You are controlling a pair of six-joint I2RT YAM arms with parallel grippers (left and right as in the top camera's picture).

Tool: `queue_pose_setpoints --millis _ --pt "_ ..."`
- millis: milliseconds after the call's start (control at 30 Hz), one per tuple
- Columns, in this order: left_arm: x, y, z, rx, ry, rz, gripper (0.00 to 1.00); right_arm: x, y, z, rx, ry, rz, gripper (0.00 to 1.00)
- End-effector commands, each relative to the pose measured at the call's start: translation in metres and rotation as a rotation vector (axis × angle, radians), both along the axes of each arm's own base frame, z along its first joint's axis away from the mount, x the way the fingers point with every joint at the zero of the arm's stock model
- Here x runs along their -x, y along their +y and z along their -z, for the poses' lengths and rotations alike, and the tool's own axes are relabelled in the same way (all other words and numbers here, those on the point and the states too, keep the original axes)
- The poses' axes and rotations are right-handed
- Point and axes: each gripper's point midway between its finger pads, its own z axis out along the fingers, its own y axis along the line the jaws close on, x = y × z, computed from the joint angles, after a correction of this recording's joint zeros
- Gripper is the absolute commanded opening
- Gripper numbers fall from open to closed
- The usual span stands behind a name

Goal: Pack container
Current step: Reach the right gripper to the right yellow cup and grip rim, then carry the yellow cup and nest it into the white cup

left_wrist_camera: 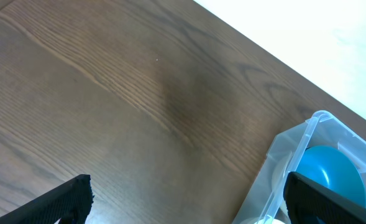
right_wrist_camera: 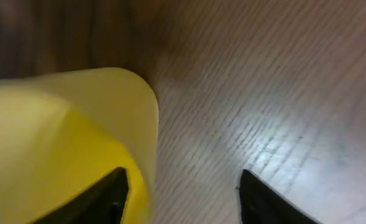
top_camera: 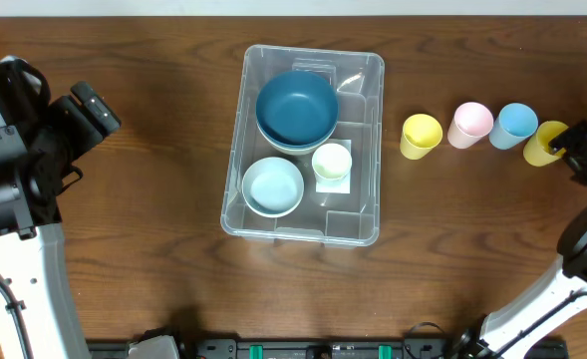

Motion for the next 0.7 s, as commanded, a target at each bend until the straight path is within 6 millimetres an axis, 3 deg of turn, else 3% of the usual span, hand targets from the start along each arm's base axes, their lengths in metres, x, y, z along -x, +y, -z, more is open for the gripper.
queue_pose_setpoints --millis 0,100,133,267,400,467,533,667 --pt "0.000 0.004 -0.002 -0.006 -0.003 -0.013 0.98 0.001 -0.003 0.000 0.002 0.000 0.017 0.39" --pt "0.000 0.004 -0.002 -0.006 -0.003 -0.013 0.98 0.012 -0.007 -0.002 0.018 0.035 0.035 0.05" --pt "0.000 0.004 -0.002 -0.006 -0.003 -0.013 0.98 0.018 -0.010 -0.004 0.028 0.053 0.051 0.02" --pt "0.000 0.004 -0.002 -0.006 -0.003 -0.013 0.98 0.037 -0.017 -0.021 0.071 0.092 0.097 0.01" --pt "0.000 0.004 -0.002 -0.006 -0.003 -0.013 0.98 0.042 -0.009 -0.061 0.107 0.041 0.118 0.01" --pt "0.000 0.004 -0.002 -0.006 -0.003 -0.013 0.98 0.036 0.009 -0.090 0.111 -0.032 0.085 0.01" --pt "0.000 0.004 -0.002 -0.006 -0.003 -0.013 0.98 0.024 0.038 -0.121 0.102 -0.129 -0.001 0.01" --pt "0.000 0.004 -0.002 -0.006 -0.003 -0.013 0.98 0.003 0.127 -0.181 0.116 -0.307 -0.273 0.01"
